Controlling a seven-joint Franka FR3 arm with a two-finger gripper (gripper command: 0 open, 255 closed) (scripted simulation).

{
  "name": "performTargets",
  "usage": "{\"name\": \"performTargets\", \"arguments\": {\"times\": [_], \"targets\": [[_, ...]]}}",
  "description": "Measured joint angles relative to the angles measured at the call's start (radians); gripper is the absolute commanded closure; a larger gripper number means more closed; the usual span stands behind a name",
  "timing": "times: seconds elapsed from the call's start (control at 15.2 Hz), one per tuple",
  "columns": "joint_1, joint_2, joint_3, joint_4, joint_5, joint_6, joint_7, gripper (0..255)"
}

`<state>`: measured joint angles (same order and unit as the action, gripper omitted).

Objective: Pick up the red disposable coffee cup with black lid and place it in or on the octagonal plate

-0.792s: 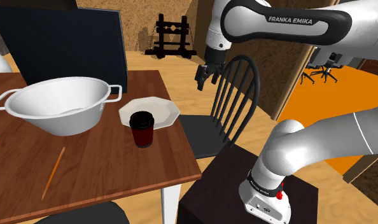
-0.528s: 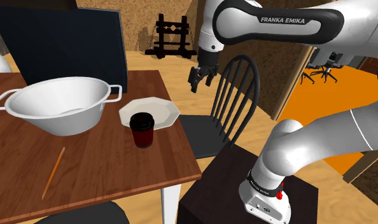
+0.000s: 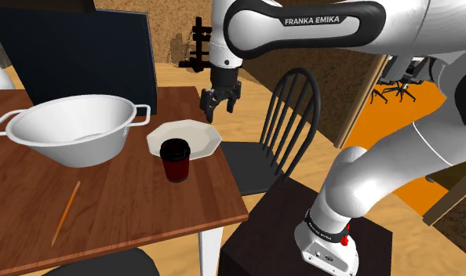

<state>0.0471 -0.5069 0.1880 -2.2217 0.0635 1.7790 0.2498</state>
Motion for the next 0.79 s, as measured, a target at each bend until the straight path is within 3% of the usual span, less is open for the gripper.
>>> {"name": "performTargets", "arguments": {"times": [0.79], "targets": [[0.068, 0.378, 0.183, 0.288, -0.014, 0.038, 0.203, 0]]}}
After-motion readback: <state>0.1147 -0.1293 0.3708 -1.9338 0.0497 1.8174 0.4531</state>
